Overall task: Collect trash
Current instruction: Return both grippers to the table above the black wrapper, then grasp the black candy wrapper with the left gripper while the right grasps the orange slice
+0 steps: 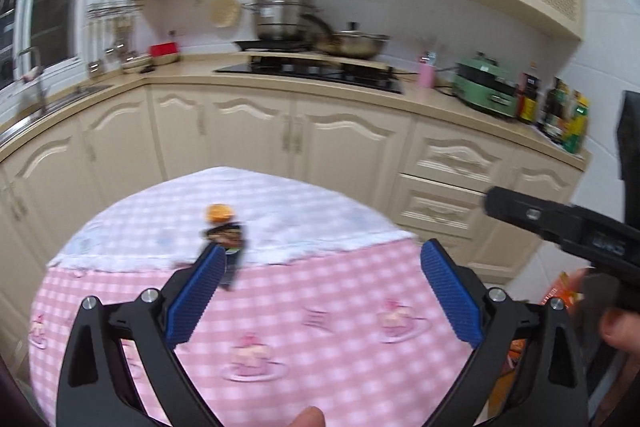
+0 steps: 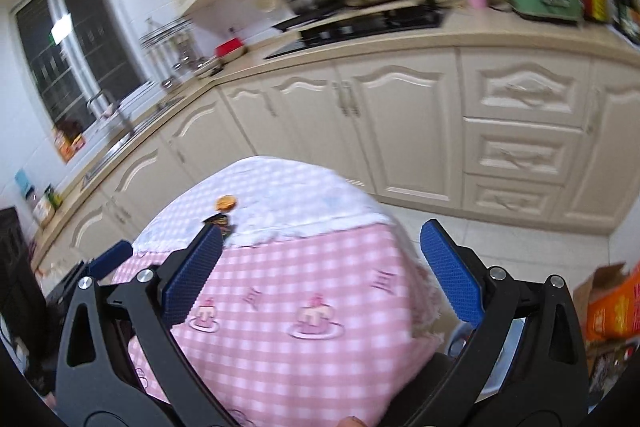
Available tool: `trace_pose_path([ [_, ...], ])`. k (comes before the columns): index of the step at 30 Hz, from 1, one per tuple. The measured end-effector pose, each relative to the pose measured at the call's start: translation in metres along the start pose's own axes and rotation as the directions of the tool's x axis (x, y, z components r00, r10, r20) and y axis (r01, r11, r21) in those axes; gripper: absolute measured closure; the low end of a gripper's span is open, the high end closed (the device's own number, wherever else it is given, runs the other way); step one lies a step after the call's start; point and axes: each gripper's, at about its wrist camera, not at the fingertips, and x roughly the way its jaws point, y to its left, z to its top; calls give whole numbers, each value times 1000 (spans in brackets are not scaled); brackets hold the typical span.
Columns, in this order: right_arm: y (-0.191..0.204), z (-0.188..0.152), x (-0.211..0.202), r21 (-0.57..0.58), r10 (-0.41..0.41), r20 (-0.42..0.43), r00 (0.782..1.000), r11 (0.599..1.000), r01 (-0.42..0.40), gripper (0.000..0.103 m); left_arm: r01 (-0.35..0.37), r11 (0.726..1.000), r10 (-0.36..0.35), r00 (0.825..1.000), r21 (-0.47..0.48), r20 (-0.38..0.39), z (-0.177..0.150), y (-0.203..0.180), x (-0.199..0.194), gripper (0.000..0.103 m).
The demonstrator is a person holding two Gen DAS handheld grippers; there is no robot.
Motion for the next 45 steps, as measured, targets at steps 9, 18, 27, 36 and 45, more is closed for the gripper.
trace_pose_path([
  [9,48,1,48,-92,19,-60,998,995,-24,6,-119,991,112,988,-57,-106,-2,84,55,7],
  [18,45,16,80,-56,10,-128,992,998,-17,6,-129,992,128,952,14,-278,-7,98,143,7],
  [27,55,35,121,-84,-9,-179,984,996,-7,6,-69,997,77,927,34,-367,-15,95,174,52],
  [36,76,21,179,-138,-30,-270,962,990,-8,6,-76,994,51,954,-73,-294,-15,124,146,83],
  [45,123,3,258,-242,-14,-349,937,967,-76,22,-139,968,94,973,-210,-211,-12,179,96,83],
])
